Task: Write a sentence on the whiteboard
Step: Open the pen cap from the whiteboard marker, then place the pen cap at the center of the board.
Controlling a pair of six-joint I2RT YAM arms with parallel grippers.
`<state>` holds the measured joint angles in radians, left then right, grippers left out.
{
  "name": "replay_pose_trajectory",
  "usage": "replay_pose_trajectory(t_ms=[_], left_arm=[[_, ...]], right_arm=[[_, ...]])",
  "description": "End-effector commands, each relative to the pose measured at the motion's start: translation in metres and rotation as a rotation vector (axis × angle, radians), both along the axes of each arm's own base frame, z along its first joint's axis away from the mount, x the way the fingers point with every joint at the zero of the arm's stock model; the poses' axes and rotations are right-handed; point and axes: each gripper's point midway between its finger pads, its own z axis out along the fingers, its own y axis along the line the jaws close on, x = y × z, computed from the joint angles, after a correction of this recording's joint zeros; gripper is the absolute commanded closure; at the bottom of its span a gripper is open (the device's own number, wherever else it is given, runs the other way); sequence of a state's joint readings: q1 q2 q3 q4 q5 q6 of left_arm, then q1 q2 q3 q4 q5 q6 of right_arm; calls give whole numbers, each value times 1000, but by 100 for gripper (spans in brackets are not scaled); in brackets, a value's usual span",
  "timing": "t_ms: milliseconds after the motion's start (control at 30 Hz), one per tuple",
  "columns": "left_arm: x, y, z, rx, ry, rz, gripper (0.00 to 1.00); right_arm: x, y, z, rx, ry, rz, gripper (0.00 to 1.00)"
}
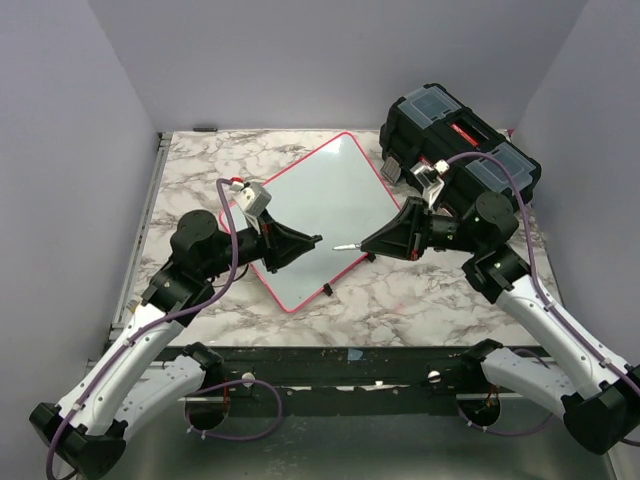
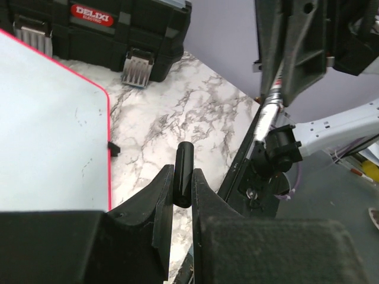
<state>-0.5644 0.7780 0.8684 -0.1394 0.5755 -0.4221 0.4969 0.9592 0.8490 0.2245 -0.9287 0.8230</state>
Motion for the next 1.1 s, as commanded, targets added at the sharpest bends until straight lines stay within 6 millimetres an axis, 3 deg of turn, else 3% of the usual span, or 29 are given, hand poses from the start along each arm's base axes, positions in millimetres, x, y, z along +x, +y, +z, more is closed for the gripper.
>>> replay_pose_trajectory(t_ms=[0,133,367,533,800,933,1067], left_arm=[[7,11,-14,25,16,72,100],[7,14,-20,36,32,93,100],[11,20,-49,78,89,140,100],[9,12,-72,89,124,129,100],[8,-14,-105,125,151,117,100],[11,-36,-116,137,140,111,100],[15,-59,-137,176,172,97,100]], right_arm=[[0,-1,1,3,-16,-23,99],[19,-6,-9,-57,-8,-145,99],[32,-4,-23,-86,46,-188,98],[49,-12,-19,-91,27,-315,99],[98,-72,-35,-256,39,-778,99],[106,-100,-43,-309,57,-943,99],[108,-115,-44,-343,46,-1013,99]])
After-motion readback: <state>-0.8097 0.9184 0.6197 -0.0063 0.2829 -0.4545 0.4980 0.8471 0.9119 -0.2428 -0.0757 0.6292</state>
